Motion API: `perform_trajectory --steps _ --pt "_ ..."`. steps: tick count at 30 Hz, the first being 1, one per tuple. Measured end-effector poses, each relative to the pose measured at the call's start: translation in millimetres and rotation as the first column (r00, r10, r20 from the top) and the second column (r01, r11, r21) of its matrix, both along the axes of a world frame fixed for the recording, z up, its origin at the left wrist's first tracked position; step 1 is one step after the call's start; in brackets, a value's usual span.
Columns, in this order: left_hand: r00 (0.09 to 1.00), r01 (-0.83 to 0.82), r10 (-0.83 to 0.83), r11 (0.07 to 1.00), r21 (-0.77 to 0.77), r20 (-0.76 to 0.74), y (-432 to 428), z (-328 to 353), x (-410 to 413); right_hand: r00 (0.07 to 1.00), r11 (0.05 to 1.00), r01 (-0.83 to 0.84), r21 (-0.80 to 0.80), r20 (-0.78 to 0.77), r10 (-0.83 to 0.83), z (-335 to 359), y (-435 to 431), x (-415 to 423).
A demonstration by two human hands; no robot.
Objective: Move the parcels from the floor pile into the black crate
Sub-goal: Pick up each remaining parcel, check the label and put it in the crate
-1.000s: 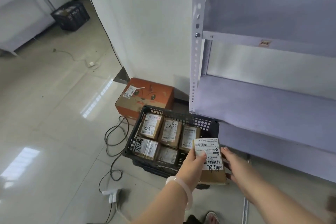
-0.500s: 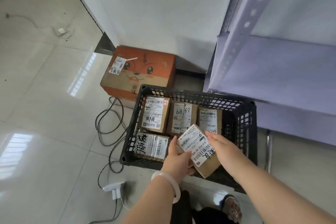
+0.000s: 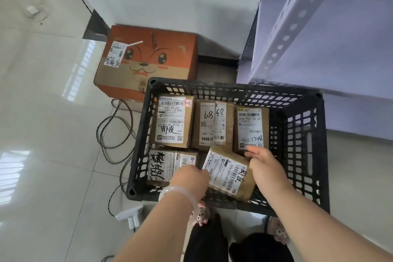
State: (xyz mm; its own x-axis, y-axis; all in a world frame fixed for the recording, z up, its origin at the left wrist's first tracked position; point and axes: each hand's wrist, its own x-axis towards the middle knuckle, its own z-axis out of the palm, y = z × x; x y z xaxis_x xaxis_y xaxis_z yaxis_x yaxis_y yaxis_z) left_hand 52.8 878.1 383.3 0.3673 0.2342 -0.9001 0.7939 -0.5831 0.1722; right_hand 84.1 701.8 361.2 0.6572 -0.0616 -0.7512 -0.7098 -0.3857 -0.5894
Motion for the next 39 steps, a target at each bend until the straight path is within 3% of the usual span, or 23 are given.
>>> perform_trajectory --steps 2,5,8,13,19,22,27,34,39 --pt "0.991 0.122 -0.124 0.991 0.049 0.042 3 0 4 0.999 0.999 -0.034 -0.002 -0.002 0.034 -3 4 2" --pt "0.981 0.177 -0.186 0.977 0.118 0.063 3 -7 7 0.991 0.990 -0.130 -0.045 0.015 0.131 -5 6 3" --pt "0.962 0.268 -0.274 0.953 0.138 0.022 1 -15 4 0.981 0.979 -0.189 -0.074 0.035 0.192 -7 0 2" --pt "0.957 0.292 -0.288 0.946 0.139 -0.048 0 -19 1 0.972 0.972 -0.228 -0.058 0.046 0.231 -7 -4 2" --pt "0.892 0.453 -0.441 0.869 0.202 -0.105 -6 -22 8 0.963 0.959 -0.260 -0.111 0.040 0.265 -13 -4 5" --pt "0.899 0.437 -0.428 0.872 0.221 -0.090 -8 -24 8 0.987 0.980 -0.158 -0.122 -0.035 0.155 -22 -9 -7" --pt "0.908 0.412 -0.418 0.873 0.260 -0.036 -12 -23 6 0.968 0.974 0.190 -0.126 -0.140 -0.208 -32 -9 -21" --pt "0.928 0.346 -0.372 0.886 0.308 0.028 -10 -15 6 0.980 1.000 0.018 -0.022 -0.196 -0.022 -35 0 -13" --pt "0.940 0.249 -0.304 0.921 0.300 0.152 -8 -7 0 0.977 0.993 0.111 -0.031 -0.179 -0.115 -31 -2 -13"
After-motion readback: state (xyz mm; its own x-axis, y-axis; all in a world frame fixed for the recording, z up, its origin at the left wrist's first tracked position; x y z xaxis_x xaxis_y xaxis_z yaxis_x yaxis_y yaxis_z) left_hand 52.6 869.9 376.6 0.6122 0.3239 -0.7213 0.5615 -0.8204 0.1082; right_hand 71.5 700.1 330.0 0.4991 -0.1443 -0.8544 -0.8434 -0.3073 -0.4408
